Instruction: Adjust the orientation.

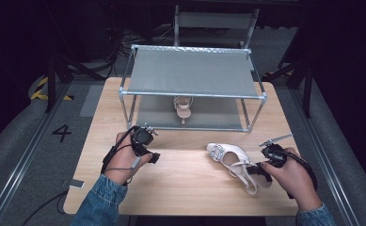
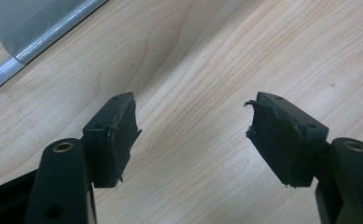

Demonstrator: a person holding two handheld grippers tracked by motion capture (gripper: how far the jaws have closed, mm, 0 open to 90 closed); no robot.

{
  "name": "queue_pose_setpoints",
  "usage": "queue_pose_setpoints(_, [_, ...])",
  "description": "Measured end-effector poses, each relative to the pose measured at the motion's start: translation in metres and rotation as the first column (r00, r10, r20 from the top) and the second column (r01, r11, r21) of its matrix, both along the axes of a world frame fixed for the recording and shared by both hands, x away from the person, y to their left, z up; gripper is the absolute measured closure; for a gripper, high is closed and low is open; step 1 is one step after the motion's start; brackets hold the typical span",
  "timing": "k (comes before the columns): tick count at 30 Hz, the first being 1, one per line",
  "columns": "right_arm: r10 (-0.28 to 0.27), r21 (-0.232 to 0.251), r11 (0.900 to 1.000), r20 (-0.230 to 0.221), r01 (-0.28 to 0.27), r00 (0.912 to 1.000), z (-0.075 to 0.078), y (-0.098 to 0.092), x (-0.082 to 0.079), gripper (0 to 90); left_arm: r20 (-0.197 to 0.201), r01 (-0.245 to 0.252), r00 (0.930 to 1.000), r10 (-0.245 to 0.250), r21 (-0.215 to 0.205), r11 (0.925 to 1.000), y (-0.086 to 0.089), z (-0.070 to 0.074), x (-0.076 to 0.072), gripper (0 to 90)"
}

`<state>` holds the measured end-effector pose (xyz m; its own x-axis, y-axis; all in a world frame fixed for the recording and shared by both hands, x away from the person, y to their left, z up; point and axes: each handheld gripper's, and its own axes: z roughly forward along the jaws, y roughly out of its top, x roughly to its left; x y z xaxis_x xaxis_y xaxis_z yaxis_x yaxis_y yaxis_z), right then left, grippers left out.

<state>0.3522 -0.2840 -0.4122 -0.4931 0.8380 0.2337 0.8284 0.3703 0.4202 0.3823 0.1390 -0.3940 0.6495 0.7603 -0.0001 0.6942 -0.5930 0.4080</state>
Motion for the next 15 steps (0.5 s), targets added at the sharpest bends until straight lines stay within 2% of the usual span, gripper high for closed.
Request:
queue_pose_setpoints(3, [-0.030,-0.033,0.999,0.060,0.032,0.9977,-0.002,-0.007,0.005,59.3,-0.004,-0.007,1.0000,0.007,-0.004,1.0000,0.000,0.000,-0.001,31.7])
queue_pose_setpoints(4, [-0.042,-0.024,0.999,0.090,0.045,0.9950,-0.002,-0.009,0.006,56.8,-0.005,-0.006,1.0000,0.006,-0.003,1.0000,0.000,0.000,-0.001,31.7])
queue_pose_setpoints(5, [-0.053,-0.029,0.998,0.130,0.057,0.9901,-0.002,-0.011,0.008,54.2,-0.006,-0.009,0.9999,0.009,-0.002,1.0000,0.000,0.000,-0.001,31.7])
queue_pose_setpoints(6, [-0.075,-0.052,0.995,0.208,0.087,0.9752,-0.002,-0.014,0.011,50.6,-0.003,-0.003,1.0000,0.003,0.001,1.0000,0.000,-0.001,-0.001,31.7])
queue_pose_setpoints(7, [-0.075,-0.052,0.995,0.208,0.087,0.9752,-0.002,-0.014,0.011,50.6,-0.003,-0.003,1.0000,0.003,0.001,1.0000,0.000,-0.001,-0.001,31.7])
queue_pose_setpoints(8, [-0.078,-0.075,0.992,0.245,0.099,0.9663,-0.002,-0.016,0.012,50.2,-0.005,-0.006,1.0000,0.006,0.000,1.0000,0.001,-0.001,-0.002,31.7])
queue_pose_setpoints(9, [-0.075,-0.084,0.991,0.262,0.100,0.9623,-0.002,-0.018,0.014,49.3,-0.003,-0.002,1.0000,0.002,0.000,1.0000,0.001,-0.001,-0.001,31.7])
queue_pose_setpoints(11, [-0.070,-0.075,0.993,0.248,0.091,0.9662,-0.002,-0.019,0.014,48.6,-0.003,-0.008,1.0000,0.008,-0.001,1.0000,0.002,0.000,-0.002,31.7])
queue_pose_setpoints(15, [-0.056,-0.095,0.992,0.264,0.084,0.9629,0.003,-0.022,0.014,43.1,-0.005,-0.013,0.9999,0.013,-0.002,0.9999,0.004,0.000,-0.003,31.7])
